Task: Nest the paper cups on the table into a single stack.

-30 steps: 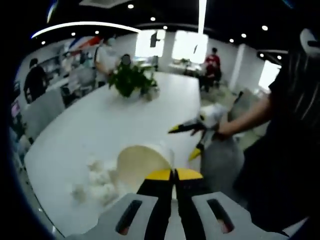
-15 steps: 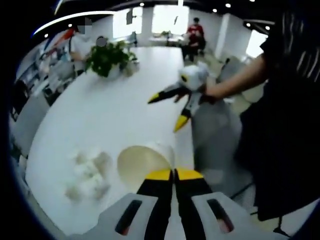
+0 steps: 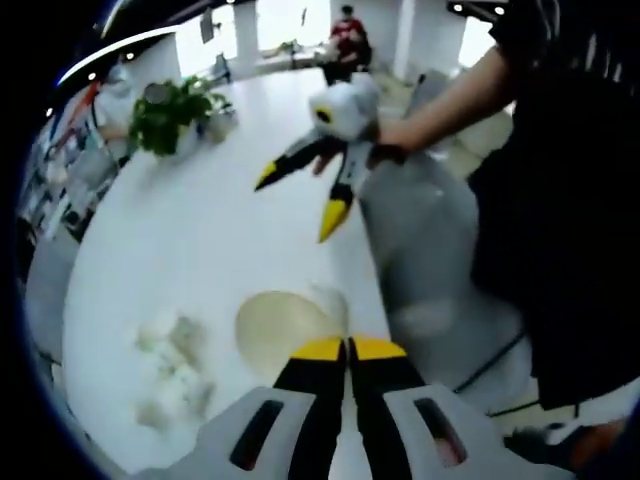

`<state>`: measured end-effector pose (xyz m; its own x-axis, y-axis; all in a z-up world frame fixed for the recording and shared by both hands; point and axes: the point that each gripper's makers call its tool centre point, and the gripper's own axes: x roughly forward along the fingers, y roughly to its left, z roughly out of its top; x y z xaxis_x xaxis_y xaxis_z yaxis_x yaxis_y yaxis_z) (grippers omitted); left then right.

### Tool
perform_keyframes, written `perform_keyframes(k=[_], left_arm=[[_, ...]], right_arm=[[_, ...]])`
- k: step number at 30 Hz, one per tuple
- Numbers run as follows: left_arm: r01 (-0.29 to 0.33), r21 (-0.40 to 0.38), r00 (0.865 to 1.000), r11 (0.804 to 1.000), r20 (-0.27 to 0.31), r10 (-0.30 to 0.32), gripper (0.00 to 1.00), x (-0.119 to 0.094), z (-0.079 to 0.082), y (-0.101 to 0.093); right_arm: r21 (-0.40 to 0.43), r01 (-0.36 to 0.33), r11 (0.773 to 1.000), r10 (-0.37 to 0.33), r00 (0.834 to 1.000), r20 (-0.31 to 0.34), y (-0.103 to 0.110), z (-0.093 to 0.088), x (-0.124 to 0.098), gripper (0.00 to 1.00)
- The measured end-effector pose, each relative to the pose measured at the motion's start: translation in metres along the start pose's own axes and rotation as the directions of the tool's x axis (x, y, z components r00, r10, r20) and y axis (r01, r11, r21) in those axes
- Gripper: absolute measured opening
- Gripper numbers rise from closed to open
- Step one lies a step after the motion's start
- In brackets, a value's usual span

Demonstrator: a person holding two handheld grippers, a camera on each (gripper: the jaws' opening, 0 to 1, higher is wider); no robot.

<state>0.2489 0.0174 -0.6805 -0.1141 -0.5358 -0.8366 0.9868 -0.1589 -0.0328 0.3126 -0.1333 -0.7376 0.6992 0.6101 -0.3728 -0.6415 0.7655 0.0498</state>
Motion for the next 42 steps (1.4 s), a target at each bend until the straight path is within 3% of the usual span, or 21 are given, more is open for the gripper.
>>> perform_keyframes(k=[15, 27, 31, 38, 42], left_arm=[[-0.014, 0.171, 0.994, 0.985, -0.105, 0.032, 0.00, 0.023, -0.014, 0.004], [0.028, 0.344, 0.985, 0.938, -0.168, 0.032, 0.00, 0.034, -0.019, 0.000], [0.026, 0.363, 0.983, 0.931, -0.181, 0.043, 0.00, 0.038, -0.021, 0.001], [0.077, 0.443, 0.969, 0.893, -0.242, 0.037, 0.00, 0.048, -0.027, -0.003], [0.080, 0.462, 0.969, 0.883, -0.244, 0.040, 0.00, 0.053, -0.025, -0.004]], right_arm=[[0.025, 0.007, 1.000, -0.007, 1.000, 0.013, -0.003, 0.002, 0.000, 0.85], [0.030, 0.003, 1.000, -0.003, 1.000, 0.008, -0.002, 0.000, 0.001, 0.85], [0.032, 0.002, 0.999, -0.002, 1.000, 0.006, -0.004, -0.001, 0.000, 0.84], [0.035, 0.002, 0.999, -0.003, 1.000, 0.006, -0.005, -0.001, 0.000, 0.84], [0.039, -0.002, 0.999, 0.002, 1.000, 0.002, -0.003, -0.004, -0.001, 0.84]])
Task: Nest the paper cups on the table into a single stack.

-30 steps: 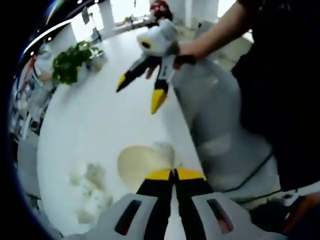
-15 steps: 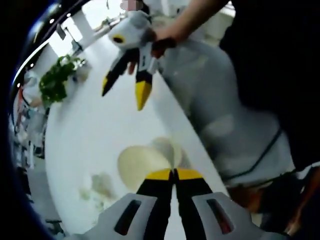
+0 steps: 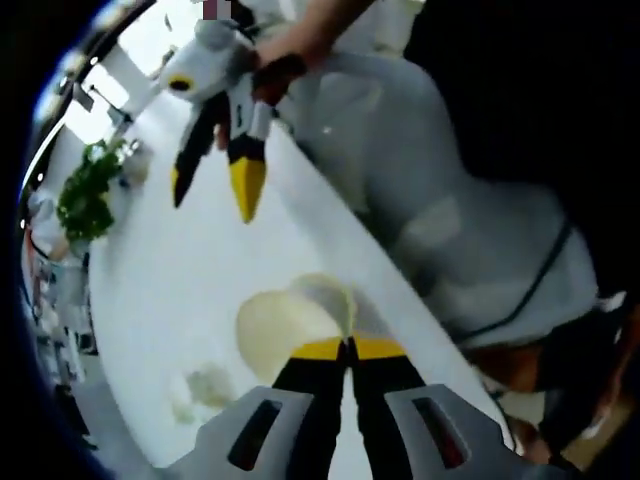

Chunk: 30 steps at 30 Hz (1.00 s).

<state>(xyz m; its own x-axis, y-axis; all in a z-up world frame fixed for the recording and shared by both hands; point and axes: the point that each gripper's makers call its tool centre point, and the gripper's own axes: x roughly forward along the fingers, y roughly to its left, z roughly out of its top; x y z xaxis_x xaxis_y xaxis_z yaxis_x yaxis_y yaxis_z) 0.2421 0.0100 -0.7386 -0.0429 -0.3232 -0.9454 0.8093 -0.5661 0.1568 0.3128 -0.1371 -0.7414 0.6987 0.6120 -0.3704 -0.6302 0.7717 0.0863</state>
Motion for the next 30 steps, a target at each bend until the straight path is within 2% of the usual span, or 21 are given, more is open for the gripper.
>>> perform_keyframes(k=[6, 11, 16, 21, 30], left_arm=[[0.012, 0.058, 1.000, 0.998, -0.011, -0.011, 0.00, 0.006, 0.002, 0.000], [0.020, 0.078, 0.999, 0.997, -0.037, -0.017, 0.00, 0.011, -0.002, 0.000], [0.034, 0.089, 0.999, 0.995, -0.038, -0.031, 0.01, 0.015, 0.000, -0.001], [0.039, 0.142, 0.998, 0.989, -0.046, -0.033, 0.01, 0.019, -0.003, 0.000], [0.037, 0.117, 0.999, 0.992, -0.041, -0.032, 0.03, 0.020, -0.005, 0.003]], right_arm=[[0.001, -0.003, 1.000, 0.003, 1.000, -0.005, 0.001, -0.003, -0.001, 0.84], [0.006, -0.001, 1.000, 0.001, 1.000, -0.001, 0.002, -0.004, -0.003, 0.84], [0.012, 0.004, 1.000, -0.004, 1.000, 0.001, 0.000, -0.005, -0.004, 0.84], [0.021, 0.012, 1.000, -0.012, 1.000, 0.007, -0.003, -0.006, -0.006, 0.84], [0.030, 0.010, 1.000, -0.010, 1.000, 0.003, 0.000, -0.008, -0.006, 0.84]])
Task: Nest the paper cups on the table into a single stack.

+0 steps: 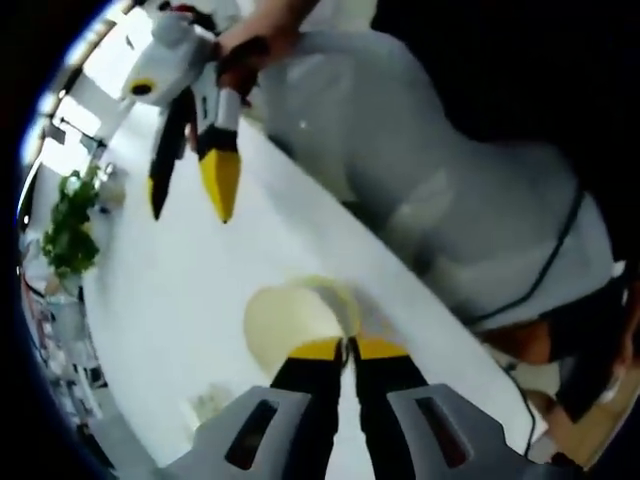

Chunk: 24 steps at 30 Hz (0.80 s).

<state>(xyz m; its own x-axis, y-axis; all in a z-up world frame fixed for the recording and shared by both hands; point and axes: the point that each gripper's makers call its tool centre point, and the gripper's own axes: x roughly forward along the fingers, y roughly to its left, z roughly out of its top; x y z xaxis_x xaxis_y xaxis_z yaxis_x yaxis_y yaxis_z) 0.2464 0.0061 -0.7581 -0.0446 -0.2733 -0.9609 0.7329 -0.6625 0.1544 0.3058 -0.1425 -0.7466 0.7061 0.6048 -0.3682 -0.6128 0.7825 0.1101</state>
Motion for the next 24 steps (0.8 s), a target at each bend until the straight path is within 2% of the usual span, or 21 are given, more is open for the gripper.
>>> perform_keyframes(k=[7, 12, 19, 24], left_arm=[[0.006, -0.043, 0.999, 0.999, 0.036, -0.004, 0.13, 0.001, 0.000, -0.001], [-0.001, -0.094, 0.998, 0.996, 0.066, 0.007, 0.15, -0.001, 0.002, 0.000], [-0.014, -0.125, 0.996, 0.992, 0.091, 0.025, 0.13, -0.007, 0.001, 0.001], [-0.031, -0.156, 0.995, 0.987, 0.091, 0.045, 0.12, -0.010, -0.002, 0.001]], right_arm=[[0.004, -0.002, 1.000, 0.002, 1.000, -0.002, 0.001, 0.000, 0.002, 0.84], [0.007, -0.001, 1.000, 0.001, 1.000, -0.002, 0.000, -0.001, 0.002, 0.84], [0.004, -0.004, 1.000, 0.004, 1.000, -0.007, 0.000, -0.001, 0.001, 0.84], [0.002, -0.010, 1.000, 0.010, 1.000, -0.014, 0.002, -0.003, 0.003, 0.84]])
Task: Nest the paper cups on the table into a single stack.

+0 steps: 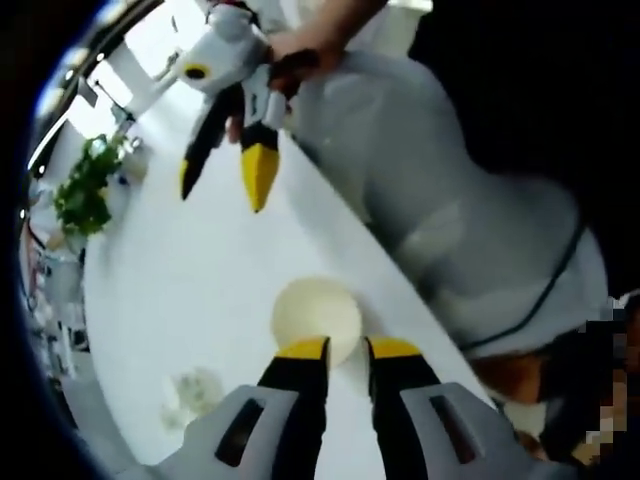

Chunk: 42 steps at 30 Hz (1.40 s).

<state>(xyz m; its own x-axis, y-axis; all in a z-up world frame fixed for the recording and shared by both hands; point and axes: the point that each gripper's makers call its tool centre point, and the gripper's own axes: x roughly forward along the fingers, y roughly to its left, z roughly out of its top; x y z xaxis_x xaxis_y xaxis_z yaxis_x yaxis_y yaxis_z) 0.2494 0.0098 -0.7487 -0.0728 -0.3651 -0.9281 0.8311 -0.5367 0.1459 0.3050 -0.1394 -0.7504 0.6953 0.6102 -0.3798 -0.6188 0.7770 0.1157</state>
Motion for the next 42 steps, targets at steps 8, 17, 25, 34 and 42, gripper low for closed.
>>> perform_keyframes(k=[8, 17, 25, 34, 42], left_arm=[[-0.088, -0.214, 0.986, 0.973, 0.120, 0.116, 0.14, -0.022, 0.002, 0.017], [-0.171, -0.394, 0.959, 0.903, 0.144, 0.244, 0.16, -0.047, -0.028, 0.033], [-0.195, -0.582, 0.923, 0.789, 0.164, 0.349, 0.23, -0.062, -0.048, 0.043], [-0.187, -0.741, 0.857, 0.644, 0.197, 0.476, 0.39, -0.074, -0.061, 0.055], [-0.146, -0.841, 0.801, 0.521, 0.208, 0.561, 0.54, -0.080, -0.069, 0.057]], right_arm=[[-0.004, -0.006, 1.000, 0.006, 1.000, -0.001, 0.003, 0.003, 0.002, 0.84], [-0.018, -0.007, 1.000, 0.007, 1.000, -0.006, 0.003, 0.006, -0.002, 0.84], [-0.017, -0.005, 1.000, 0.005, 1.000, -0.014, 0.004, 0.003, -0.004, 0.84], [-0.013, -0.002, 1.000, 0.001, 1.000, -0.017, 0.005, 0.000, -0.007, 0.84], [-0.013, 0.002, 1.000, -0.002, 1.000, -0.011, 0.005, 0.004, -0.005, 0.84]])
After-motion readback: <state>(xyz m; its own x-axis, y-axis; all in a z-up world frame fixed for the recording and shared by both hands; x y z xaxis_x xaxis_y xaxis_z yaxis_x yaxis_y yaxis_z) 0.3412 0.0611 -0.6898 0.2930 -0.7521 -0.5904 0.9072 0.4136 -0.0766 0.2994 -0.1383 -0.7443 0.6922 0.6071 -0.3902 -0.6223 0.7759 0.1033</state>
